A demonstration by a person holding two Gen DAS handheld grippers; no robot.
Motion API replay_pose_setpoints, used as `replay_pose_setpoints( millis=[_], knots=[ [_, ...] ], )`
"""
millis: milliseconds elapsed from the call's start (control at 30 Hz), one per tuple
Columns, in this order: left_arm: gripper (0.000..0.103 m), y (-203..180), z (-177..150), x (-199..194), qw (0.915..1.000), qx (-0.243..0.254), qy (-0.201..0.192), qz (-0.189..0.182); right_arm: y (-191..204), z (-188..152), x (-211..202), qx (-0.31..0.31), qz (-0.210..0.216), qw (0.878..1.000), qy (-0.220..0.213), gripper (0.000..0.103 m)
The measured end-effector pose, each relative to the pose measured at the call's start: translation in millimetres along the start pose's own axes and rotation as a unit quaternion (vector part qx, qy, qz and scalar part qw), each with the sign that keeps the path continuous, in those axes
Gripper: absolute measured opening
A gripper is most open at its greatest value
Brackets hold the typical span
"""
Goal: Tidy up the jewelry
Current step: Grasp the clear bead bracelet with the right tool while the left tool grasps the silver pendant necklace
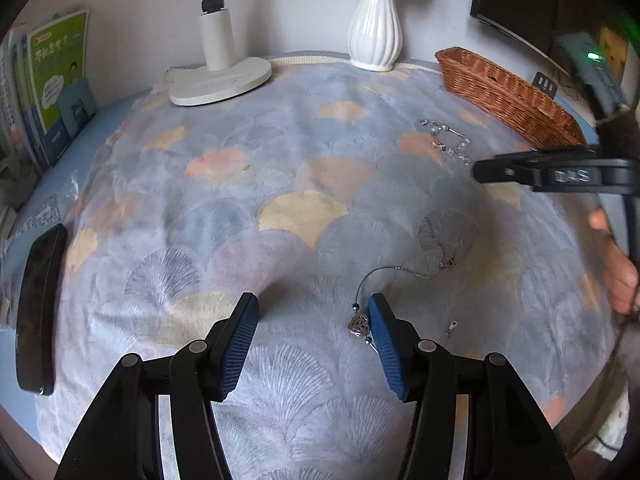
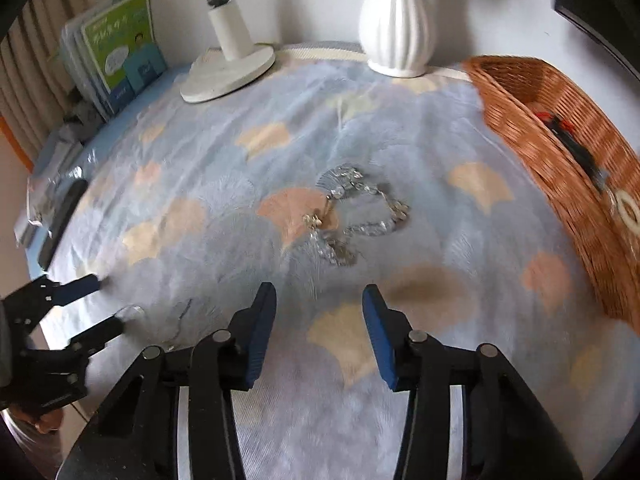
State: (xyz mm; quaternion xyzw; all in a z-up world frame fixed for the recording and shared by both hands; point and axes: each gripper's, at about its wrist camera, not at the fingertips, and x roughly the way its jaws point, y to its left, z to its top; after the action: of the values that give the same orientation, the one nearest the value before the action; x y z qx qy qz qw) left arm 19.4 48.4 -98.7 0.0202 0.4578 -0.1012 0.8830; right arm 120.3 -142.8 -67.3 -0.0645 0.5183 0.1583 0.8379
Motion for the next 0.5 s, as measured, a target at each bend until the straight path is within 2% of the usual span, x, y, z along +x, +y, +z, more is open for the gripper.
replay_pose_setpoints(
  millis=[133, 233, 333, 400, 500],
  knots=[
    [0.058, 1, -5, -3, 1.0000, -0.004, -0.004, -0.002, 4, 8, 13, -0.014, -0.013, 1.000, 0.002, 0.047],
    [0.058, 3, -7, -5, 0.9999, -0.007, -0.007, -0.010, 12, 13, 17, -0.035, -0.038, 0.999, -0.011, 0.046],
    [0.058, 6, -9, -7, 0.9996, -0.015, -0.009, -0.020, 23, 13, 19, -0.059, -0.040, 0.997, -0.030, 0.031],
    [0.058, 7, -9, -7, 0.9995, -0.017, -0.008, -0.025, 30, 10, 18, -0.075, -0.038, 0.996, -0.034, 0.015],
    [0.058, 5, -11, -9, 0.9995, -0.016, -0.008, -0.027, 37, 3, 14, -0.088, -0.043, 0.995, -0.035, 0.012]
  ],
)
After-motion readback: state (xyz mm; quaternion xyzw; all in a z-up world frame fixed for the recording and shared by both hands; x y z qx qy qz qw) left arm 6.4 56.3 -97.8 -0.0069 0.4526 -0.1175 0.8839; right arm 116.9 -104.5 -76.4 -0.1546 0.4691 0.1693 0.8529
